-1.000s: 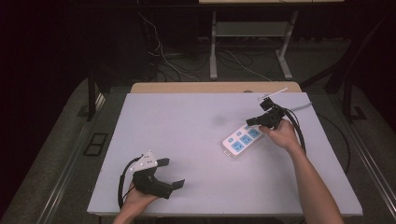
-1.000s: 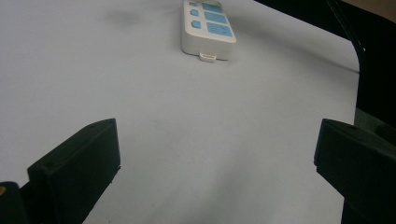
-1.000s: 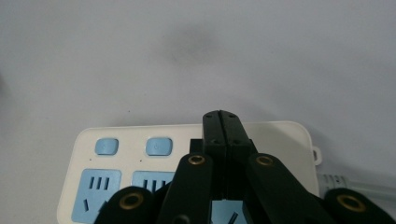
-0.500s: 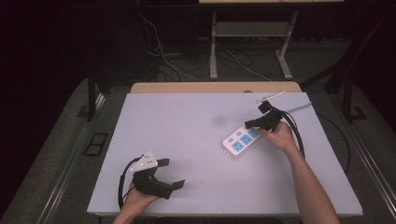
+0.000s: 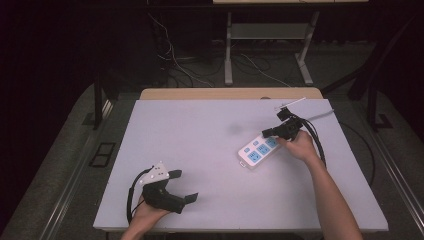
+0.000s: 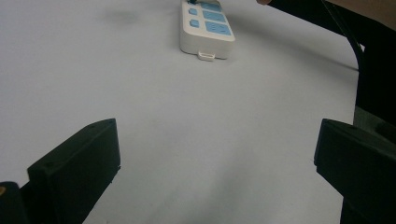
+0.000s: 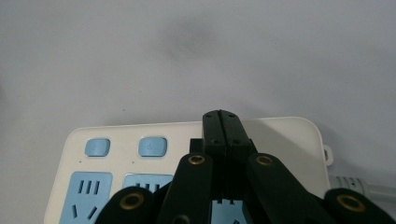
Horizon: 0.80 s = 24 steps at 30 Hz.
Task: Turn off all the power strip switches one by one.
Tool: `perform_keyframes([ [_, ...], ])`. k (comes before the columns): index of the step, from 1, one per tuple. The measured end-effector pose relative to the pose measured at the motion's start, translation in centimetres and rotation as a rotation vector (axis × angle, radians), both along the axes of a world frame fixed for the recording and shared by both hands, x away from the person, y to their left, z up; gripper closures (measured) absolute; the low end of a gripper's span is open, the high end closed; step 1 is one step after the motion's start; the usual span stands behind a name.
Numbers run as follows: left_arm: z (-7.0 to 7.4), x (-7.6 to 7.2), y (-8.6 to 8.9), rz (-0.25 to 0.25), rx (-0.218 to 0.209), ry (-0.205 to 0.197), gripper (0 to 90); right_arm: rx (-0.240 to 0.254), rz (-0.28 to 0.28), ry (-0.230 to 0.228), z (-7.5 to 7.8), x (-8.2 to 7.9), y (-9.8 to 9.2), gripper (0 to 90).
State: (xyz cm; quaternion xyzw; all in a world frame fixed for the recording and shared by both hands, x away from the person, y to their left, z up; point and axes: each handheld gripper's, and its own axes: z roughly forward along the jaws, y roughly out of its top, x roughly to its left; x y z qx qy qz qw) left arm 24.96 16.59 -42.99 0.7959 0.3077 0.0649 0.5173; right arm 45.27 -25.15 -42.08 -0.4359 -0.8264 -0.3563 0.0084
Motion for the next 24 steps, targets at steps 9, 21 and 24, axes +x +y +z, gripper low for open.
perform_keyframes([
  [9, 0.00, -0.03, 0.01, 0.001, 0.002, 0.000, 0.0, -0.011, -0.001, -0.005, -0.07, -0.07, 0.15, 90.0],
  [21, -0.12, 0.18, 0.12, 0.004, 0.001, 0.007, 0.0, -0.012, 0.006, -0.049, -0.15, -0.64, 0.16, 90.0],
  [24, -0.18, 0.32, 0.10, 0.005, -0.001, 0.011, 0.0, -0.036, 0.019, -0.064, 0.02, -0.91, 0.26, 90.0],
])
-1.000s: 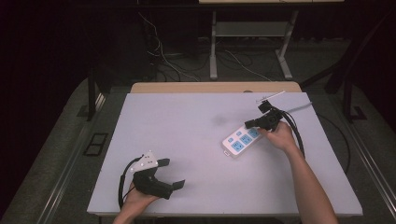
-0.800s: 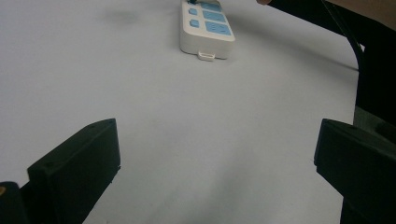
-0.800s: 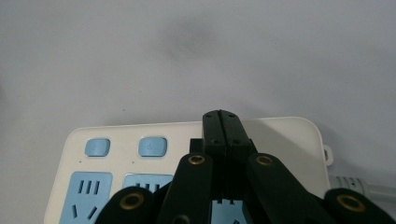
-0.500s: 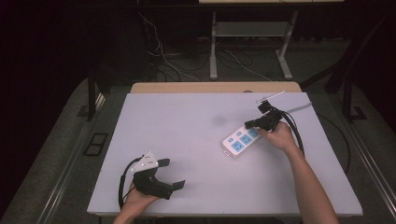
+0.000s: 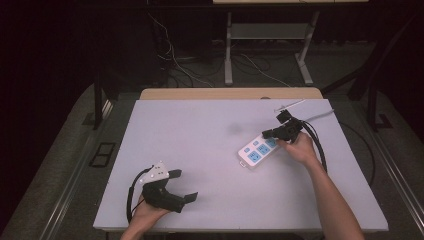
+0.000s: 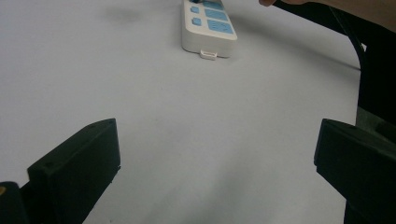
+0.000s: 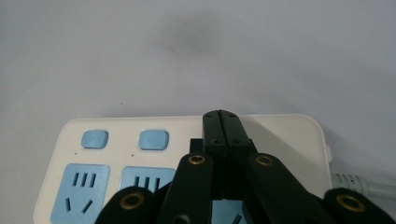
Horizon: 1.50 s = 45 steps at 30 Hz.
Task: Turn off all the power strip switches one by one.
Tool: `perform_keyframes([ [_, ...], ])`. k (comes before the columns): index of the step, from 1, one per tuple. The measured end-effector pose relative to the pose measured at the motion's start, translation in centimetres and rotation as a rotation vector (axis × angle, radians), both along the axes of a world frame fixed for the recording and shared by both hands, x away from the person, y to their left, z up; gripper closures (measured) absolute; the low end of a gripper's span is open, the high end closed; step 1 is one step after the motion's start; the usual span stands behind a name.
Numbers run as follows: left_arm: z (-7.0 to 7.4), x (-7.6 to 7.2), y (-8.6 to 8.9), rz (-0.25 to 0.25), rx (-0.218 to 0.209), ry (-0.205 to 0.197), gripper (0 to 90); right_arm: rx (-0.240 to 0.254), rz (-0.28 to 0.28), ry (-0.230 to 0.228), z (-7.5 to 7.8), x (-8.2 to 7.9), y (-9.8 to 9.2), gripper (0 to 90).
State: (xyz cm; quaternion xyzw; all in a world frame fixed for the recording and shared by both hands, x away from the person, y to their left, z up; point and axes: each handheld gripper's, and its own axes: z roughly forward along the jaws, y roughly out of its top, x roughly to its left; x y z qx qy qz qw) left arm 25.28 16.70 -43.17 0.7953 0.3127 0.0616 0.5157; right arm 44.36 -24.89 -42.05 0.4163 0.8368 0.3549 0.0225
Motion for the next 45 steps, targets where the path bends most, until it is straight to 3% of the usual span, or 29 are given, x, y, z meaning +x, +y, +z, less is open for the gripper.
perform_keyframes([
  [1, 0.0, 0.0, 0.0, 0.000, 0.000, 0.000, 0.0, 0.017, -0.006, -0.004, 0.2, -0.1, -0.1, 90.0],
  [4, 0.1, -0.1, 0.0, -0.002, 0.003, -0.004, 0.0, -0.016, -0.008, -0.011, 0.4, -0.2, -0.1, 90.0],
  [10, 0.0, 0.0, 0.0, 0.000, 0.006, -0.003, 0.0, 0.027, -0.011, -0.034, 0.9, -0.9, -0.5, 90.0],
  [21, 0.0, -0.2, -0.2, -0.003, -0.001, -0.001, 0.0, 0.063, -0.031, -0.060, 2.9, -2.4, -2.1, 89.4],
  [32, 0.1, -0.3, -0.3, -0.008, 0.000, -0.005, 0.0, 0.112, -0.113, -0.065, 4.0, -4.8, -3.8, 57.7],
  [36, 0.1, -0.3, -0.4, -0.008, -0.003, -0.005, 0.0, 0.114, -0.153, -0.086, 4.3, -5.8, -4.2, 37.2],
  [40, 0.1, -0.4, -0.4, -0.006, -0.004, -0.006, 0.0, 0.103, -0.184, -0.103, 4.6, -6.9, -4.4, 10.6],
  [41, 0.1, -0.4, -0.4, -0.006, -0.004, -0.008, 0.0, 0.107, -0.192, -0.103, 4.7, -7.2, -4.5, 10.5],
  [43, 0.2, -0.4, -0.4, -0.003, -0.006, -0.006, 0.0, 0.117, -0.188, -0.103, 4.7, -7.8, -4.7, 1.0],
  [45, 0.2, -0.4, -0.3, -0.001, -0.007, -0.006, 0.0, 0.125, -0.178, -0.106, 4.7, -8.5, -4.8, 0.2],
])
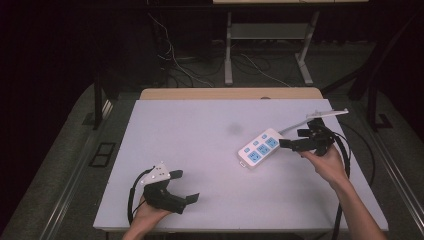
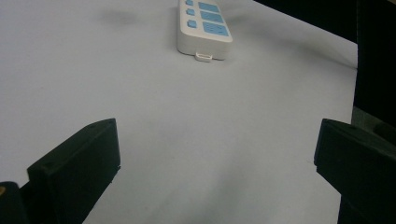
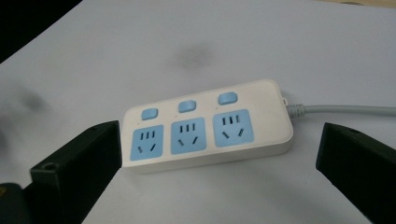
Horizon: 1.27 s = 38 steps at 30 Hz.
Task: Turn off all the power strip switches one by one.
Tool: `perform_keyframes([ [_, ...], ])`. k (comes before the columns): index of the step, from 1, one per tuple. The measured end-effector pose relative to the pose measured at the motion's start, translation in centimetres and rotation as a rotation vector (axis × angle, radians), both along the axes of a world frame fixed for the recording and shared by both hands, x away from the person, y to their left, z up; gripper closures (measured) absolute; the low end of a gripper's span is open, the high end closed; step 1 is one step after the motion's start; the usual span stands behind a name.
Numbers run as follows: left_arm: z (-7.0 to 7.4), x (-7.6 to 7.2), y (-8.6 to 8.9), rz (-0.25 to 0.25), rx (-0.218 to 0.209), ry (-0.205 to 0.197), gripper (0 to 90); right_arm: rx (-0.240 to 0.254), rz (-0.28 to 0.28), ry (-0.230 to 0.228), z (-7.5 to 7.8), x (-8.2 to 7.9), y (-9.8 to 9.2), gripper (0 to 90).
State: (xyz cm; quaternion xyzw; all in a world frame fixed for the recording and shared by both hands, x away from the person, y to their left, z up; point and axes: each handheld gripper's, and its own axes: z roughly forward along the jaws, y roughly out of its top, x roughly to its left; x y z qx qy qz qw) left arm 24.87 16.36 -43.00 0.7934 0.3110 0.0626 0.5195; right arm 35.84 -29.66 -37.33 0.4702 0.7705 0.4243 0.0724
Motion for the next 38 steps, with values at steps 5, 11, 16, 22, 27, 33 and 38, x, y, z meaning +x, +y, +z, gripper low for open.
perform_keyframes([
  [5, 0.0, 0.0, 0.1, 0.002, -0.001, -0.003, 0.0, 0.021, 0.019, -0.019, -0.2, -1.6, -0.2, 0.2],
  [11, 0.0, 0.1, 0.2, 0.007, -0.001, -0.002, 0.0, 0.046, 0.034, -0.013, -0.9, -3.3, -0.8, 0.2],
  [16, 0.0, 0.0, 0.2, 0.009, -0.001, -0.001, 0.0, 0.064, 0.039, -0.015, -1.7, -4.8, -1.2, 0.2],
  [22, 0.0, 0.1, 0.3, 0.011, -0.001, 0.001, 0.0, 0.072, 0.053, -0.025, -2.7, -6.7, -1.5, 0.2],
  [27, 0.0, 0.1, 0.3, 0.015, 0.000, 0.002, 0.0, 0.087, 0.057, -0.050, -3.9, -8.4, -1.6, 0.2],
  [33, 0.0, 0.1, 0.4, 0.018, -0.001, 0.005, 0.0, 0.079, 0.074, -0.066, -4.6, -9.7, -1.5, 0.2],
  [38, -0.1, 0.2, 0.4, 0.016, 0.002, 0.013, 0.0, 0.077, 0.089, -0.077, -5.0, -10.7, -1.3, 0.3],
])
